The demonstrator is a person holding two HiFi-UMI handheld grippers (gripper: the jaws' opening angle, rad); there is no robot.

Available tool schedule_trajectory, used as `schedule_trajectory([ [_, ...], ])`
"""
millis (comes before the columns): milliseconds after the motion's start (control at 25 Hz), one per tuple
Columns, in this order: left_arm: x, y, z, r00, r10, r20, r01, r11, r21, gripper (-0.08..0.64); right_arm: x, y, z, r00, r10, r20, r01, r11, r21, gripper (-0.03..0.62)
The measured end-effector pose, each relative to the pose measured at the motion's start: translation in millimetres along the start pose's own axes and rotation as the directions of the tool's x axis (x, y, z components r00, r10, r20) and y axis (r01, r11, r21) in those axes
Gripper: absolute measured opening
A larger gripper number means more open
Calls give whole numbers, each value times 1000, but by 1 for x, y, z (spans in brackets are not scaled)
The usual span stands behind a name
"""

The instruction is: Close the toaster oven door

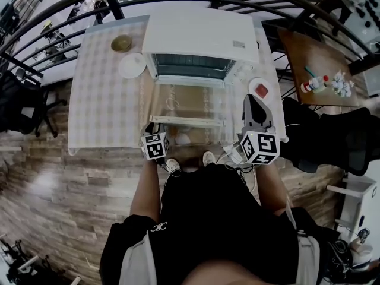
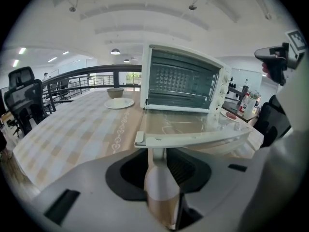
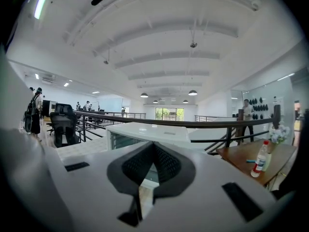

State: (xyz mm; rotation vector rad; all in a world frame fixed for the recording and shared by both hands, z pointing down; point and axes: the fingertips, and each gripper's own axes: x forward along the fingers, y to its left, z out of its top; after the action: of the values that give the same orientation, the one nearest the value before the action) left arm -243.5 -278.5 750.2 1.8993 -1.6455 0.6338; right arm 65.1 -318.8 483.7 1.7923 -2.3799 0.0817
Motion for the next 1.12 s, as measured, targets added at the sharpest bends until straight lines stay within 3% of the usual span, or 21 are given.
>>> schedule_trajectory([
  [120, -3, -4, 10, 1000, 0, 21, -1, 1000, 14, 86, -3, -5, 1, 1000, -11, 2, 11, 1000, 9, -6],
  [280, -11, -4, 25, 999, -21, 32, 22, 1000, -22, 87, -3, -6, 3, 1000, -12, 13, 11, 1000, 24, -6],
  [560, -29, -9, 64, 993, -27, 116, 27, 1000, 1, 87, 0, -5, 5, 999, 4, 38, -6, 998, 57, -6],
  [840, -40, -15, 107, 988, -41, 148, 33, 998, 57, 87, -1, -14, 1, 998, -12, 58, 6, 994, 110, -6],
  [1120, -44, -16, 151, 976, -73, 206, 72, 997, 15, 86, -14, -31, 8, 994, -48, 94, 34, 989, 144, -6],
])
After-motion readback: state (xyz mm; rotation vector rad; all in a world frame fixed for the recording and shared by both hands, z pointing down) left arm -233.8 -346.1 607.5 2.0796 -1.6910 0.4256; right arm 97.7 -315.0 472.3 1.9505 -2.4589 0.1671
